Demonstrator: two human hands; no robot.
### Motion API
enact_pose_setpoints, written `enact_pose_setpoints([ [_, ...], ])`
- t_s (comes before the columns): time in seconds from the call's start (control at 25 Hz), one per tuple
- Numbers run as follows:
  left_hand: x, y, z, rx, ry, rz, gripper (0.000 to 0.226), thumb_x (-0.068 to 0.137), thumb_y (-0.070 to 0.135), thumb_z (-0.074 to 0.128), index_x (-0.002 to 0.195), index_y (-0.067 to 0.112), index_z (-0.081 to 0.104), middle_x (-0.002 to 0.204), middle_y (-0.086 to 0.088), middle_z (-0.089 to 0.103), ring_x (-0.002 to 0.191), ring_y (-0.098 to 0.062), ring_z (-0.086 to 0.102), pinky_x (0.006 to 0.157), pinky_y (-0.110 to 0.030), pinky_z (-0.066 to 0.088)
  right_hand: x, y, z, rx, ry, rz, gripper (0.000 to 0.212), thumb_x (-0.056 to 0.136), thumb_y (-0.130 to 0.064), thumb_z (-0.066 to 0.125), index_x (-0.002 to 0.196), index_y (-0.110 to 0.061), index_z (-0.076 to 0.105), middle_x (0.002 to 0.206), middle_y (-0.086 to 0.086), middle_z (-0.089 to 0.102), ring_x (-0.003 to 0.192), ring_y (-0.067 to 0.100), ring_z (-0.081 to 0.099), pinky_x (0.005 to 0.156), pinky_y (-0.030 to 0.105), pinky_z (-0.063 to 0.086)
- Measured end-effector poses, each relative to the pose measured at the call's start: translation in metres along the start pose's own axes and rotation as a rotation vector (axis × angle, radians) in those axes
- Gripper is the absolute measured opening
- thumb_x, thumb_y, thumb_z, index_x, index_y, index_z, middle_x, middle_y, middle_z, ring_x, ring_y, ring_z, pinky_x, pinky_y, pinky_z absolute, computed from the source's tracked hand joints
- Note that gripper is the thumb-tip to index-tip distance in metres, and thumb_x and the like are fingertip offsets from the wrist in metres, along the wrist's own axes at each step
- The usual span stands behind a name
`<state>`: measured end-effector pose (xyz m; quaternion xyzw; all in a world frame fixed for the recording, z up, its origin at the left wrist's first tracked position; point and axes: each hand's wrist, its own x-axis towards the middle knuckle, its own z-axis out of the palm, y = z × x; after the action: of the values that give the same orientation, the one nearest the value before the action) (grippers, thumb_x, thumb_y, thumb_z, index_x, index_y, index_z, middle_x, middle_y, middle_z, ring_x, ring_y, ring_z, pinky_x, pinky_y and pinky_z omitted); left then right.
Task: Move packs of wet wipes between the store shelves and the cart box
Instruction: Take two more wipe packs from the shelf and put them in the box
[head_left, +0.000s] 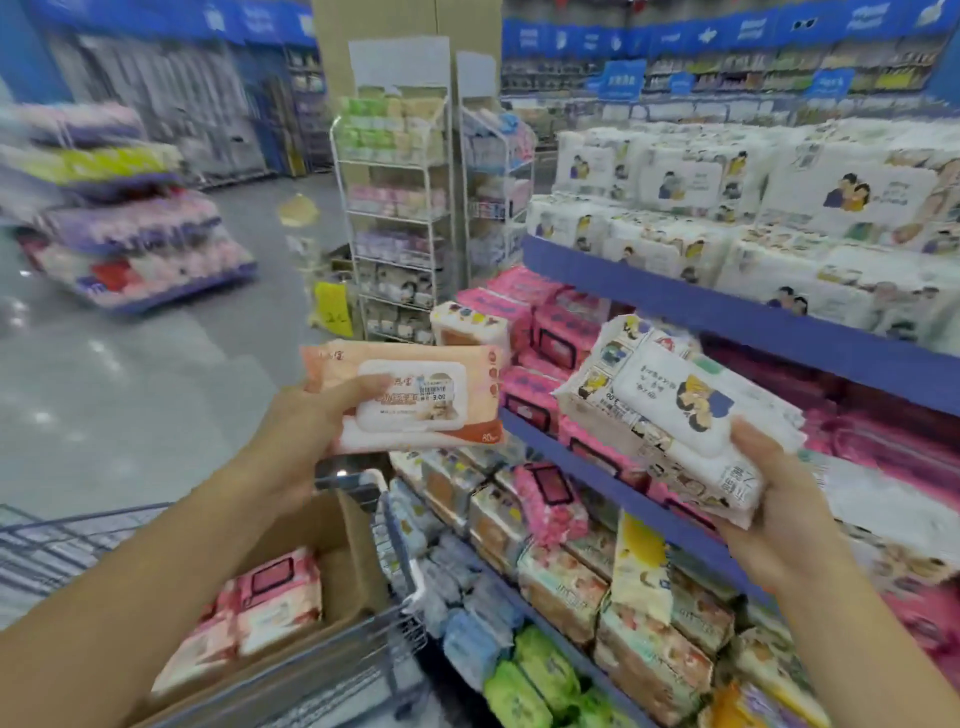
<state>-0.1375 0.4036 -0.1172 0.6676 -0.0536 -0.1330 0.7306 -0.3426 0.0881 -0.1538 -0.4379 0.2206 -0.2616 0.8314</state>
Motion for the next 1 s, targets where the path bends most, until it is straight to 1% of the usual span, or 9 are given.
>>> enact_pose_setpoints([
  [0.08, -0.015, -0.020, -0.064, 0.034, 0.128, -0.033, 0.028, 0.082, 0.016, 0.078, 0.107, 0.005, 0.072, 0.104, -0.014, 0.079, 0.094, -0.029, 0.077, 0.087, -0.040, 0.062, -0.005, 0.036, 0.025, -0.039, -0.056, 0.082, 0.032, 0.096, -0.025, 0.054, 0.125, -0.016, 0.065, 0.113, 0.003, 0.077, 0.093, 0.020, 0.076, 0.063, 0.030, 0.063],
  [0.2, -0.038, -0.049, -0.155, 0.050, 0.284, -0.085, 0.022, 0.083, 0.019, 0.079, 0.101, 0.009, 0.071, 0.093, -0.009, 0.081, 0.077, -0.021, 0.078, 0.064, -0.029, 0.064, -0.012, 0.091, 0.060, -0.116, -0.133, 0.203, 0.039, 0.082, -0.032, 0.061, 0.118, -0.016, 0.068, 0.110, 0.006, 0.077, 0.079, 0.021, 0.076, 0.051, 0.029, 0.058],
  [0.24, -0.045, -0.061, -0.188, 0.053, 0.338, -0.105, 0.023, 0.082, 0.020, 0.080, 0.100, 0.010, 0.070, 0.092, -0.008, 0.081, 0.076, -0.019, 0.078, 0.064, -0.029, 0.062, -0.012, 0.115, 0.076, -0.133, -0.160, 0.244, 0.042, 0.081, -0.031, 0.062, 0.119, -0.015, 0.067, 0.112, 0.008, 0.077, 0.079, 0.022, 0.076, 0.050, 0.029, 0.058],
  [0.36, -0.054, -0.096, -0.278, 0.012, 0.460, -0.173, 0.046, 0.074, 0.024, 0.086, 0.113, 0.006, 0.071, 0.105, -0.011, 0.080, 0.100, -0.028, 0.076, 0.100, -0.048, 0.055, -0.012, 0.185, 0.128, -0.161, -0.219, 0.342, 0.044, 0.084, -0.022, 0.062, 0.127, -0.014, 0.062, 0.116, 0.008, 0.075, 0.091, 0.026, 0.077, 0.060, 0.035, 0.063],
  [0.44, -0.054, -0.118, -0.333, -0.013, 0.508, -0.232, 0.055, 0.068, 0.026, 0.089, 0.115, 0.004, 0.071, 0.109, -0.013, 0.078, 0.105, -0.032, 0.075, 0.104, -0.052, 0.052, -0.011, 0.239, 0.167, -0.242, -0.248, 0.381, 0.050, 0.081, -0.021, 0.064, 0.131, -0.013, 0.061, 0.120, 0.010, 0.074, 0.097, 0.027, 0.075, 0.063, 0.036, 0.063],
  [0.56, -0.043, -0.150, -0.401, 0.050, 0.612, -0.303, 0.041, 0.077, 0.021, 0.086, 0.112, 0.004, 0.071, 0.103, -0.009, 0.079, 0.093, -0.026, 0.077, 0.077, -0.036, 0.061, -0.009, 0.324, 0.222, -0.374, -0.277, 0.453, 0.055, 0.078, -0.014, 0.070, 0.132, -0.009, 0.060, 0.118, 0.013, 0.074, 0.097, 0.030, 0.075, 0.061, 0.036, 0.062],
  [0.64, -0.028, -0.176, -0.442, 0.088, 0.658, -0.365, 0.047, 0.078, 0.023, 0.086, 0.117, 0.004, 0.069, 0.102, -0.008, 0.078, 0.087, -0.023, 0.076, 0.063, -0.028, 0.057, -0.005, 0.386, 0.251, -0.460, -0.246, 0.507, 0.046, 0.080, -0.006, 0.074, 0.125, -0.007, 0.063, 0.110, 0.014, 0.076, 0.090, 0.032, 0.076, 0.057, 0.036, 0.061],
  [0.84, 0.015, -0.242, -0.505, 0.223, 0.628, -0.556, 0.048, 0.073, 0.027, 0.090, 0.111, 0.008, 0.069, 0.098, -0.007, 0.079, 0.074, -0.018, 0.078, 0.057, -0.029, 0.058, 0.009, 0.514, 0.287, -0.652, -0.169, 0.613, 0.042, 0.078, 0.002, 0.080, 0.117, -0.005, 0.067, 0.100, 0.015, 0.078, 0.083, 0.031, 0.077, 0.055, 0.035, 0.060],
  [1.0, 0.053, -0.298, -0.503, 0.371, 0.600, -0.663, 0.057, 0.068, 0.035, 0.093, 0.111, 0.010, 0.065, 0.102, -0.004, 0.074, 0.081, -0.013, 0.070, 0.061, -0.027, 0.052, 0.033, 0.572, 0.285, -0.754, -0.154, 0.710, 0.040, 0.076, 0.003, 0.082, 0.111, -0.010, 0.067, 0.099, 0.013, 0.078, 0.077, 0.025, 0.078, 0.051, 0.030, 0.058],
])
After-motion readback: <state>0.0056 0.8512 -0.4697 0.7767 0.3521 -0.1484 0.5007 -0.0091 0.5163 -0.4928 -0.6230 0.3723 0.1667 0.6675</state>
